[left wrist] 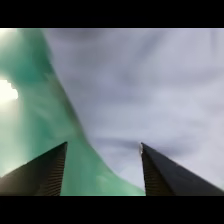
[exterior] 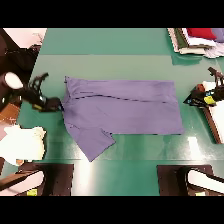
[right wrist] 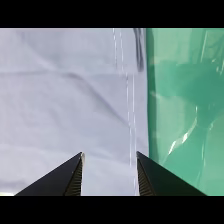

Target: Fold the shirts.

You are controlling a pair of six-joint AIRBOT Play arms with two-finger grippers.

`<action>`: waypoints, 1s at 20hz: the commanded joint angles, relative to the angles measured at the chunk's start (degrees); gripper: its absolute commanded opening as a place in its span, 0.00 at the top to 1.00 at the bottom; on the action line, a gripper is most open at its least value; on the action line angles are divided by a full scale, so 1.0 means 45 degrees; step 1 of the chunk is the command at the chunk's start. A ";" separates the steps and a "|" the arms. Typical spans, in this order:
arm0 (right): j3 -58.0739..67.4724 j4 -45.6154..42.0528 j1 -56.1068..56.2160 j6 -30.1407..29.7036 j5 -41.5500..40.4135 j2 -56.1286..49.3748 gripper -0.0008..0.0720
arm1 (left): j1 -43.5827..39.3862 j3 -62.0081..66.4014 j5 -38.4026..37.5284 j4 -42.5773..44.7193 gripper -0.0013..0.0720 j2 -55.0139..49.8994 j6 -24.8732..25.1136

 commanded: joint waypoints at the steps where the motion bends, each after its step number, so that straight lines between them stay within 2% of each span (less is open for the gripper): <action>1: -0.0597 0.0068 -0.0209 -0.0107 0.0165 0.0782 0.45 | 0.0097 -0.3657 -0.0015 -0.2589 0.24 0.2244 -0.0068; 6: -0.0622 0.1161 -0.0214 -0.0214 -0.0151 0.0923 0.45 | 0.0083 -0.6339 0.0277 -0.3759 0.24 0.3968 -0.0053; 10: -0.0622 0.1715 -0.0189 -0.0248 -0.0301 0.0923 0.45 | -0.1117 -0.6829 0.1428 -0.4099 0.24 0.3949 0.0223; 13: -0.0622 0.1715 -0.0189 -0.0243 -0.0248 0.0933 0.45 | -0.2108 -0.6931 0.2317 -0.4080 0.24 0.3934 -0.0457; 20: -0.0622 0.1715 -0.0189 -0.0243 -0.0189 0.0933 0.45 | -0.2691 -0.7091 0.2045 -0.3925 0.24 0.3555 -0.0738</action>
